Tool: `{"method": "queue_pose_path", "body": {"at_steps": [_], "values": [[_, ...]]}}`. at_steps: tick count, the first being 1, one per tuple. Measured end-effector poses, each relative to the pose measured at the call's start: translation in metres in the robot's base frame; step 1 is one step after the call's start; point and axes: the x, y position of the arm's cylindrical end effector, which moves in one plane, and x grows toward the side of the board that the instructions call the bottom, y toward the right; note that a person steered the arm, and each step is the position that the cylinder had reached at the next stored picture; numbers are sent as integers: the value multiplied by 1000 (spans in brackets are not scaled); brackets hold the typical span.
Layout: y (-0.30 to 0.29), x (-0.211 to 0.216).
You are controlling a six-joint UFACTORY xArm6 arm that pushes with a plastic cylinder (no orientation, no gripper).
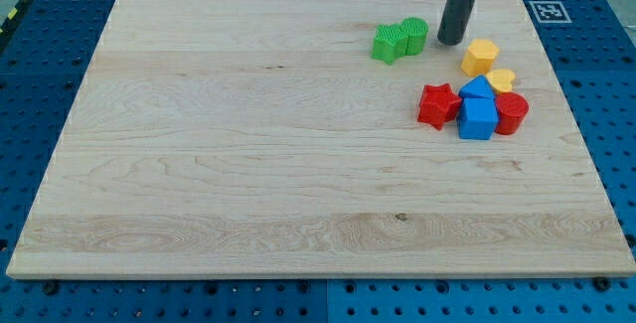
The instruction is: Move the green circle left and down
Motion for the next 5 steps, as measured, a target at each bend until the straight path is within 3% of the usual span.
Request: {"method": "queue_pose_path", "body": {"at_steps": [2,5], "values": [[41,27],[1,-46]]}}
